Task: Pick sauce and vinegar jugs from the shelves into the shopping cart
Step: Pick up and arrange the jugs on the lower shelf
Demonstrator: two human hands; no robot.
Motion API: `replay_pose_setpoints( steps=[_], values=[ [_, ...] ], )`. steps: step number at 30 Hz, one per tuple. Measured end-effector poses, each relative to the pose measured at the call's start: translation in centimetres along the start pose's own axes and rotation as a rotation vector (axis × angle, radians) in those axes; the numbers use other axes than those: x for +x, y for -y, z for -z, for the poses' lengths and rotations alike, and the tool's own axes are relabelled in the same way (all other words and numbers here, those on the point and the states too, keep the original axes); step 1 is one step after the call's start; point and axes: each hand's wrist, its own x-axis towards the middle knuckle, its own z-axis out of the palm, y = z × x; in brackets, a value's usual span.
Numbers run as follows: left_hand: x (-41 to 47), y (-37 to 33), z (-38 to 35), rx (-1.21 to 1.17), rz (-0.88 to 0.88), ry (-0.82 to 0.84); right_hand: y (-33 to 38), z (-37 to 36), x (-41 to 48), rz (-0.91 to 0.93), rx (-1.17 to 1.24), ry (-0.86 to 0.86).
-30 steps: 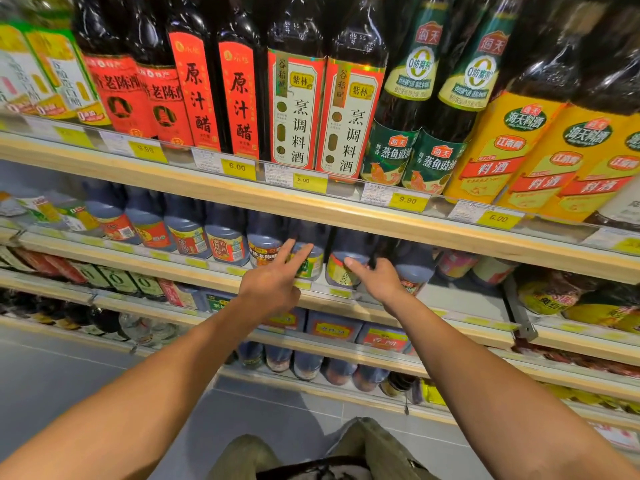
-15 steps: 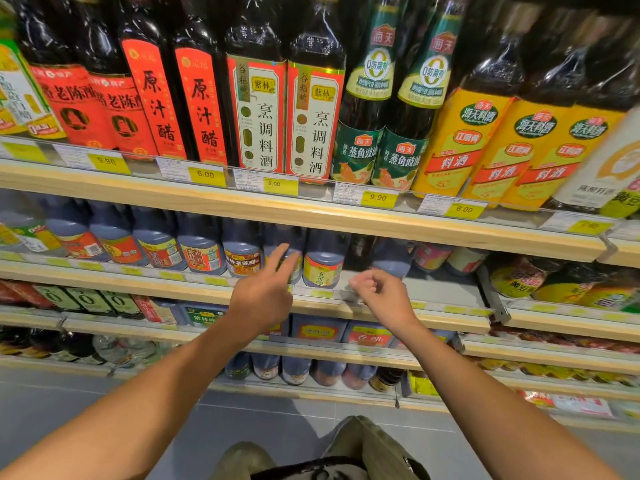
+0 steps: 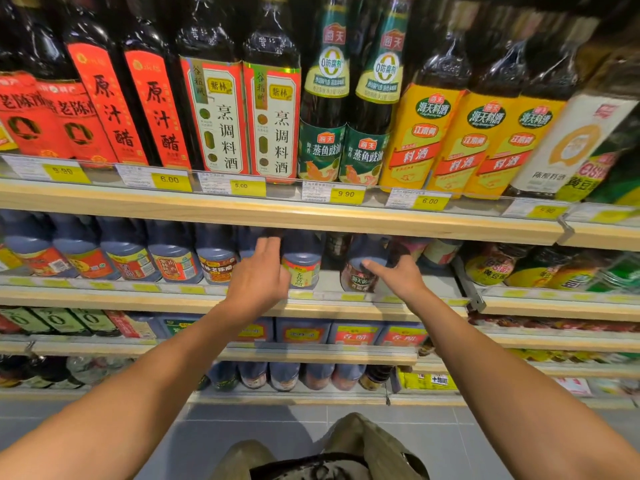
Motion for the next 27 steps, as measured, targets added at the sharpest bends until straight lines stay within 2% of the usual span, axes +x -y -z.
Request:
replay_pose_setpoints(
  steps=[4,8,14,23,27],
  values=[
    [1.4,-1.2,0.6,-0.010,0.045,-0.080,-0.8,-0.4,0.2,-0.024,0.036,0.065],
    [3.1,-1.3,0.4,-0.060,0.090,0.041,-1.9,-0.7,0.6,-0.004,0.083,0.067],
    [5.4,-1.3,0.6,0.033,0.079,0.211,-2.8,-1.7,1.5,0.013,0.130,0.065],
    [7.1,-0.7,1.3,-0.192,0.067,0.224,-2.7,-2.1,0.9,0.043,0.129,0.025],
    [7.7,-0.1,1.2,-0.148,0.048,0.265,-2.7,-2.0,1.0,0.043,0.125,0.033]
  ],
)
